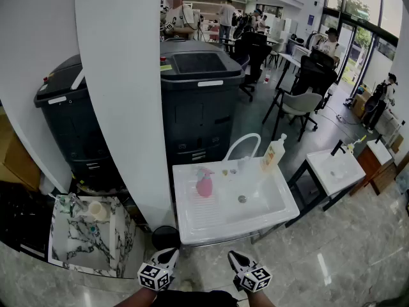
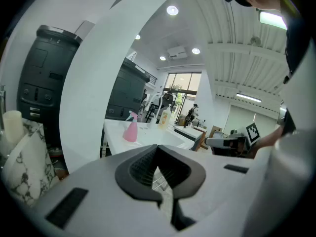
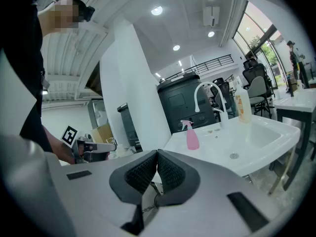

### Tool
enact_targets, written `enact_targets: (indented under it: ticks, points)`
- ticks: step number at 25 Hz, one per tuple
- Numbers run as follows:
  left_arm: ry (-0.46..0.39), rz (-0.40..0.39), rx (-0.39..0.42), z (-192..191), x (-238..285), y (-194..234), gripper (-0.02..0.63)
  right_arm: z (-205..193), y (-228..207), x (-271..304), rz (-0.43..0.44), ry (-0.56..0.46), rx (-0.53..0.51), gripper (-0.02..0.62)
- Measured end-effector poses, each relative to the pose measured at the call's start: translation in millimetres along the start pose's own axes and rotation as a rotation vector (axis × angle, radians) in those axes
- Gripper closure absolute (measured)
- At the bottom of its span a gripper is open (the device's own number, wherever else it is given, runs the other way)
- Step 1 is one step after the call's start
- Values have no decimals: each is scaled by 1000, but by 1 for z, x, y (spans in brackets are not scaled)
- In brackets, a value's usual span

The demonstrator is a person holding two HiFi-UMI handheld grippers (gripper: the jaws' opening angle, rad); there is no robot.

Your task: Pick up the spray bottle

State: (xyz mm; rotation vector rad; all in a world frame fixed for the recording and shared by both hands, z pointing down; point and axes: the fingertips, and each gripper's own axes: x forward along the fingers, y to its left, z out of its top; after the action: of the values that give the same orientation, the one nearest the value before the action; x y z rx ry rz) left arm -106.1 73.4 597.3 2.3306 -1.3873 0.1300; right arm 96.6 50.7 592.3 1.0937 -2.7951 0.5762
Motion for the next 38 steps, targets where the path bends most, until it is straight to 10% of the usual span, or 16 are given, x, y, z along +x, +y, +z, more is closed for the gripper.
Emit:
enact_targets:
  ticks: [38]
  points:
    - [-8, -84, 51, 23, 24, -16, 598, 31, -12, 5, -77, -52, -30, 569]
